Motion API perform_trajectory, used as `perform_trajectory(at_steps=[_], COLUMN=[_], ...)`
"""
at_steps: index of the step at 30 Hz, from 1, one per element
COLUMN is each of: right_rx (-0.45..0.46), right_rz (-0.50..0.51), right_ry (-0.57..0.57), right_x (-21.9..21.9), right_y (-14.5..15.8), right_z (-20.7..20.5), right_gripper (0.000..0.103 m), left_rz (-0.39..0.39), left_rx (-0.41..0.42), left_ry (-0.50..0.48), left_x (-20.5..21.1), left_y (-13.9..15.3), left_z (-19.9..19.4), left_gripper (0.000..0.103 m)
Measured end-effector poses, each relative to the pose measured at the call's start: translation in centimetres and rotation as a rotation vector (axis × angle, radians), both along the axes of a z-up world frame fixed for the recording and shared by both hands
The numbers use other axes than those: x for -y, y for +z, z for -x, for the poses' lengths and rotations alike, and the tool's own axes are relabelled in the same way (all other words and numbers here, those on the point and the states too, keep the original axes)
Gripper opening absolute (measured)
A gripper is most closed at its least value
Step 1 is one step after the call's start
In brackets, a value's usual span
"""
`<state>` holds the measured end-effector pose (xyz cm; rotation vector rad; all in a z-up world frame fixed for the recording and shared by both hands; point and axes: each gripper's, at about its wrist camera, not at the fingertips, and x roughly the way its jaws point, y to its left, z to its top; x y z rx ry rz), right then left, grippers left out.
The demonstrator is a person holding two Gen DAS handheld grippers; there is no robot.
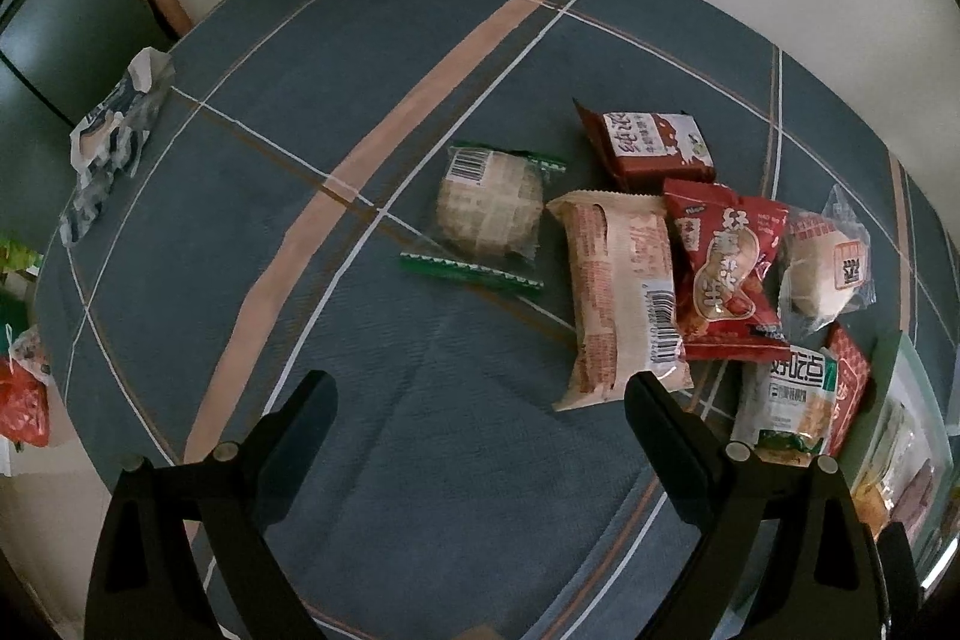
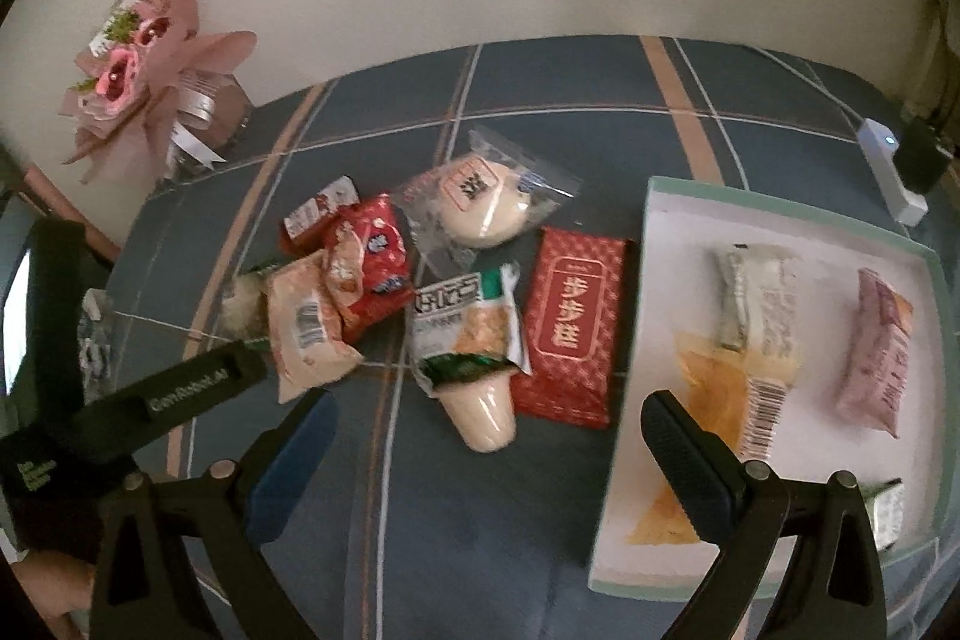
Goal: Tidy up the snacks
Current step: 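Move both tools back toward the remaining snacks, then grasp the beige bread bag with the left gripper while the right gripper grasps the white pudding cup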
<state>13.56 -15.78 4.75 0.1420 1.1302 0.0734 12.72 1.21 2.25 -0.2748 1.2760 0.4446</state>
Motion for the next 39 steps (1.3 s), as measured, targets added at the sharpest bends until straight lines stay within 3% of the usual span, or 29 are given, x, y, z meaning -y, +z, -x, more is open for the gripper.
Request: perform_trajectory(at_steps=[12, 23, 30, 39], right_rx=[-0.064, -0.113, -0.127, -0.143], right_rz=[-0.040, -0.015, -0.010, 0.007], right_ry=[0.039, 0.070, 0.069, 0.072], right_x=[-0.7, -2.0, -2.1, -3.4], right_y=[-2.9, -5.2, -6.1, -7.5], right_z=[-1.4, -1.9, -2.0, -2.8], right_gripper=[0.065, 0.053, 0.053, 0.050], left_rz=[0.042, 0.092, 0.131, 0.119], left_rx=[-0.020, 0.014, 0.061, 0.085], left_ry=[-0.012, -0.052, -0.110, -0.126], left_x=[0.3, 0.9, 2.4, 2.7], left_y=[-1.0, -1.5, -1.7, -2.7], left_z=[-1.4, -3.2, -4.6, -6.0], left_gripper=[0.097, 0.097, 0.097, 0.095])
